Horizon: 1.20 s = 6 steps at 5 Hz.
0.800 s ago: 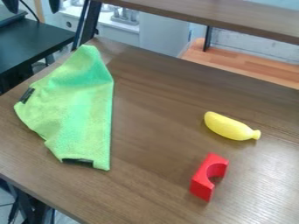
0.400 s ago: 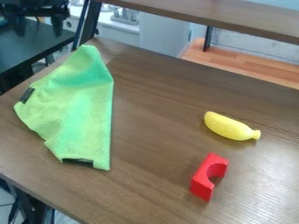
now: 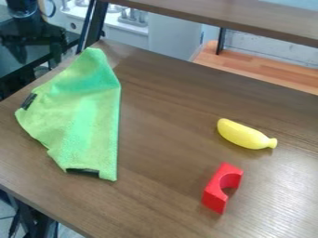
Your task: Unfold the cloth from left to right
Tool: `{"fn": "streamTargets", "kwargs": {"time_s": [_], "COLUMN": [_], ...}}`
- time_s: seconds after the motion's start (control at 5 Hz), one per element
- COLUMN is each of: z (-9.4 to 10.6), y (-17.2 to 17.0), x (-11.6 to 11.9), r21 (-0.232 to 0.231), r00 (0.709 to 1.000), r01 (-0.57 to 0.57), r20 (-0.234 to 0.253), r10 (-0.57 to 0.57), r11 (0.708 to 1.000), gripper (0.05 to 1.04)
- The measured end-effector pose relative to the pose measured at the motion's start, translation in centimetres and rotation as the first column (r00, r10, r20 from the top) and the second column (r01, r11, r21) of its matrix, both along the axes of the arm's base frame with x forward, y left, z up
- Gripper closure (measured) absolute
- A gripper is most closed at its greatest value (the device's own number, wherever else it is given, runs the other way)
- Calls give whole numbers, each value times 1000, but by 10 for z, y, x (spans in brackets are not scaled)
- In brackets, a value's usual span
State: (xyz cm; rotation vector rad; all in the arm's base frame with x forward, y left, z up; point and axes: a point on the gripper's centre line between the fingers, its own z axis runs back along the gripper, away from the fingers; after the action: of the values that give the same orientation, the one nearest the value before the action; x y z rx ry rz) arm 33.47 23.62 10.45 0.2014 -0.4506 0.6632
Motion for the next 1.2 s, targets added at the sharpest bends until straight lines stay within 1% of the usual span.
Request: {"fn": "streamTargets", "kwargs": {"time_s": [0.2,0.4,0.6,0.8,1.0,1.2], "z": [-14,-16,-18,-42,-55,-72], "y": [12,28,34,30,32,28], "x": [-8,-21,-30,-34,-36,-34], "r21": [-14,-5,-29,-77,-76,-54], "r00": [999,996,991,983,979,973], "r01": [33,73,118,145,138,139], "r20": [-33,-47,-53,-106,-144,-177], "r10": [-33,-73,-119,-152,-148,-146], "r11": [999,997,993,986,988,989], "gripper": [82,82,83,82,82,82]}}
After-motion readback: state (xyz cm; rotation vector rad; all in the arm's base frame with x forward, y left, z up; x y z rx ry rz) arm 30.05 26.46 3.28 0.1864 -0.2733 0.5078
